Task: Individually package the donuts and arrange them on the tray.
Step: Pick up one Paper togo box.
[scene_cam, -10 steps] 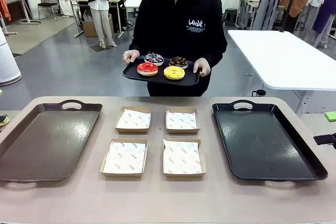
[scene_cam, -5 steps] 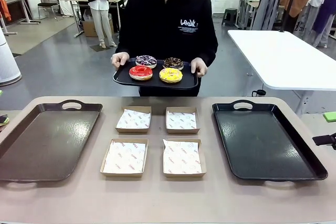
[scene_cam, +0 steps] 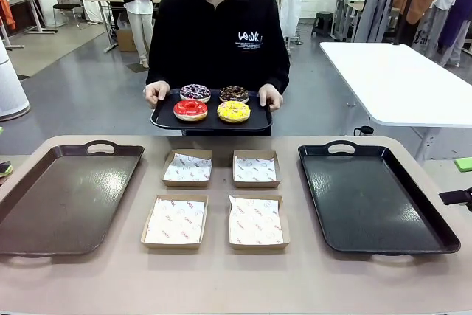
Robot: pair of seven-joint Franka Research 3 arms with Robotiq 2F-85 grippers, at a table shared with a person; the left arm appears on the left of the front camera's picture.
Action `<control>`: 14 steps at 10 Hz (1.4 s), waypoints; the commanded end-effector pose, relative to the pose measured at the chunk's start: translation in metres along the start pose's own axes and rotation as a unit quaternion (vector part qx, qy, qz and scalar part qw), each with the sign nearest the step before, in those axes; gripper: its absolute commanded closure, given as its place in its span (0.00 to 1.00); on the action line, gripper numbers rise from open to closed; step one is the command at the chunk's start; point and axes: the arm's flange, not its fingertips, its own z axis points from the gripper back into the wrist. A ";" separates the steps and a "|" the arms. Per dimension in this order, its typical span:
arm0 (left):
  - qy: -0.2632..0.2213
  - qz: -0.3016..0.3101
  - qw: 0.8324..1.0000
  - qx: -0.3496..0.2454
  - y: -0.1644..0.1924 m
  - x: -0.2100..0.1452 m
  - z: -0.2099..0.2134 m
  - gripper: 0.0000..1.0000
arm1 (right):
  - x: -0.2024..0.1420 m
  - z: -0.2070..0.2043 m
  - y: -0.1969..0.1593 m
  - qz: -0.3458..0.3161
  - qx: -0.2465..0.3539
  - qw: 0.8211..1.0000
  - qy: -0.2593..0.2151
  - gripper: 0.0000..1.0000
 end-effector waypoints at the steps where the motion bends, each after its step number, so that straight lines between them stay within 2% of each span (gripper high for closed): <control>1: -0.001 -0.001 1.000 -0.007 0.000 -0.001 0.002 0.00 | 0.000 0.003 0.000 0.005 0.008 1.000 -0.001 0.00; 14: -0.001 -0.001 1.000 -0.007 0.000 -0.001 0.002 0.00 | 0.000 0.003 0.000 0.005 0.008 1.000 -0.001 0.00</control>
